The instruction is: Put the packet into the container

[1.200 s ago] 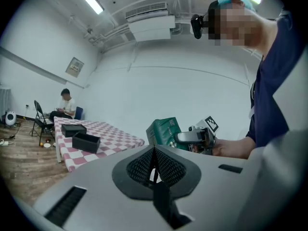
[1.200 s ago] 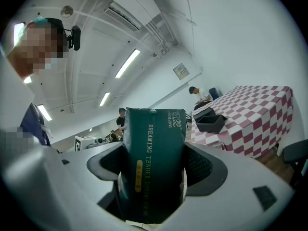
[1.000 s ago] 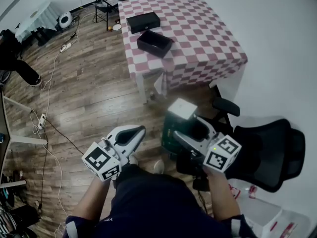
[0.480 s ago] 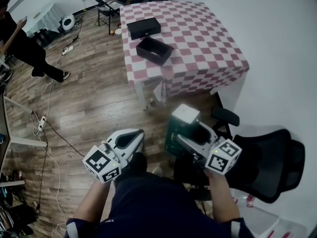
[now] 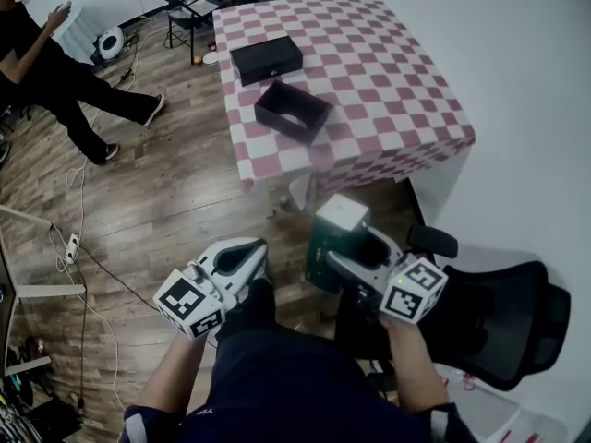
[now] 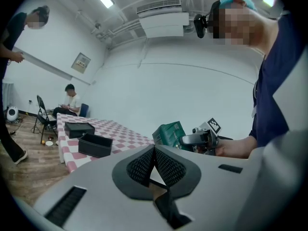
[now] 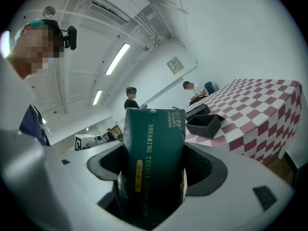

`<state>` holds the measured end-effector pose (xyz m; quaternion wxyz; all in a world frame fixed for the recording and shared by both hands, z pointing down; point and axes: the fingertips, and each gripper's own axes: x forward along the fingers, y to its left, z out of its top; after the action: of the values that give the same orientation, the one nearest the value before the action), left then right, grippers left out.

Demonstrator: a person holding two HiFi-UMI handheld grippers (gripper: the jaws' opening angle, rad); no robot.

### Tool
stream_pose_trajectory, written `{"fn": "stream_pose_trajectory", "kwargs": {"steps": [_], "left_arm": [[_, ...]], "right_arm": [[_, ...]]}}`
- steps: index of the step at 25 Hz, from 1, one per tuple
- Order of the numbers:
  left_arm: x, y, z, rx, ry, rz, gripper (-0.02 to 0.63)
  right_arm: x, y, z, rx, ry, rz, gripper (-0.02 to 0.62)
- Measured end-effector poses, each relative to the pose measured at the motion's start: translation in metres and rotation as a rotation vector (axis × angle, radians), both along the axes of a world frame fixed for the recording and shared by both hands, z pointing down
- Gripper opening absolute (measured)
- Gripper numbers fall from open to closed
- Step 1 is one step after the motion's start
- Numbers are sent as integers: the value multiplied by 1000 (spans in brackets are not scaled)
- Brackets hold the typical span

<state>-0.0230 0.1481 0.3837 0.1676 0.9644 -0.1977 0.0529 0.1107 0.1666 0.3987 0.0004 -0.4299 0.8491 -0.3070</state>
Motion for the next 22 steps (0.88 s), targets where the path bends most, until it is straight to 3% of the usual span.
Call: {"fn": "stream_pose_trajectory", "kwargs": {"steps": [12,22], "left_arm": [[-34,-166,9,-16,-9,41,25],[-44,-252,14,-22,-1,82,25]], "right_arm": [[-37,-165,-2,-31,30,40,387],[-37,-250,2,-46,80,79,387]]}}
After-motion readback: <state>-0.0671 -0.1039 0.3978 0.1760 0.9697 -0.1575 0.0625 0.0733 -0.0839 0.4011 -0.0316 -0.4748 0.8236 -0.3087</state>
